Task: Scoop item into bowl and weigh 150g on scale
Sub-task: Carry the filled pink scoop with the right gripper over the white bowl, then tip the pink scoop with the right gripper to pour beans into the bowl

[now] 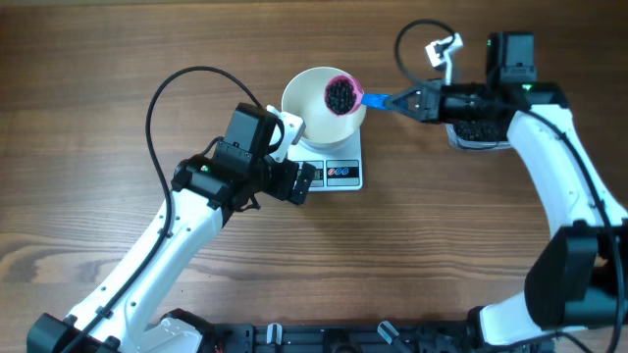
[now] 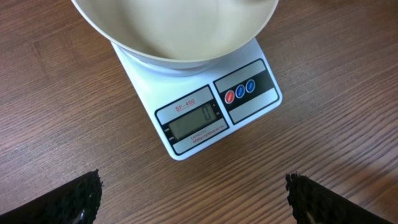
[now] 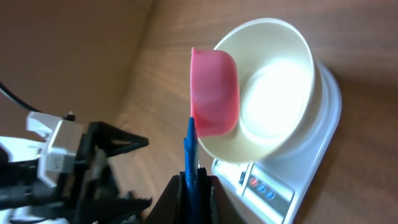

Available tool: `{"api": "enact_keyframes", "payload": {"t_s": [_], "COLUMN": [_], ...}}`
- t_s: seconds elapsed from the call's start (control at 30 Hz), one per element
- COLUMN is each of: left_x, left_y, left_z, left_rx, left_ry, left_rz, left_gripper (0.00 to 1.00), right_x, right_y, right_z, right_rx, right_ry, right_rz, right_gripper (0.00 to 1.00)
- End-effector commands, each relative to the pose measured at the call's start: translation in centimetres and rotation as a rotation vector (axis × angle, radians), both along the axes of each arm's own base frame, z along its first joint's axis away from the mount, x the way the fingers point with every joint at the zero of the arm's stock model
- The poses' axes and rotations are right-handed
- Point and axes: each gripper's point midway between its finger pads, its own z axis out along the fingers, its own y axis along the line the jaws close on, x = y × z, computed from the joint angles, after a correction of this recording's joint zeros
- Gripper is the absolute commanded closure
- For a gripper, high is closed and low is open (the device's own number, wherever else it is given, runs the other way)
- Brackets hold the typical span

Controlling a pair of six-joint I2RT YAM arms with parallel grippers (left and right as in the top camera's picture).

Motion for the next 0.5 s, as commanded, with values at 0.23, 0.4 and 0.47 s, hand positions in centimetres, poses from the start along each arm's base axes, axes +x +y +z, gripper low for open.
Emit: {"api": "enact_keyframes", "payload": {"t_s": [0.23, 0.4, 0.47], "left_x": [0.3, 0.3, 0.3], "left_y": [-0.2, -0.2, -0.2], "left_z": [0.9, 0.9, 0.9], "left_rx": [-0.015, -0.015, -0.015], "left_ry": [-0.022, -0.022, -0.022], "left_rz": [-0.011, -0.011, -0.011], "left_gripper": [0.00, 0.00, 0.00], "right_x": [1.3, 1.4, 1.3], "right_y": [2.0, 2.3, 2.3], "right_z": [-0.2, -0.2, 0.2], "right_rx": [-0.274, -0.331, -0.337], "right_ry": [-0.238, -0.287, -0.304], "right_rz": [-0.006, 0.004, 0.002], "right_gripper": [0.96, 0.96, 0.96]}}
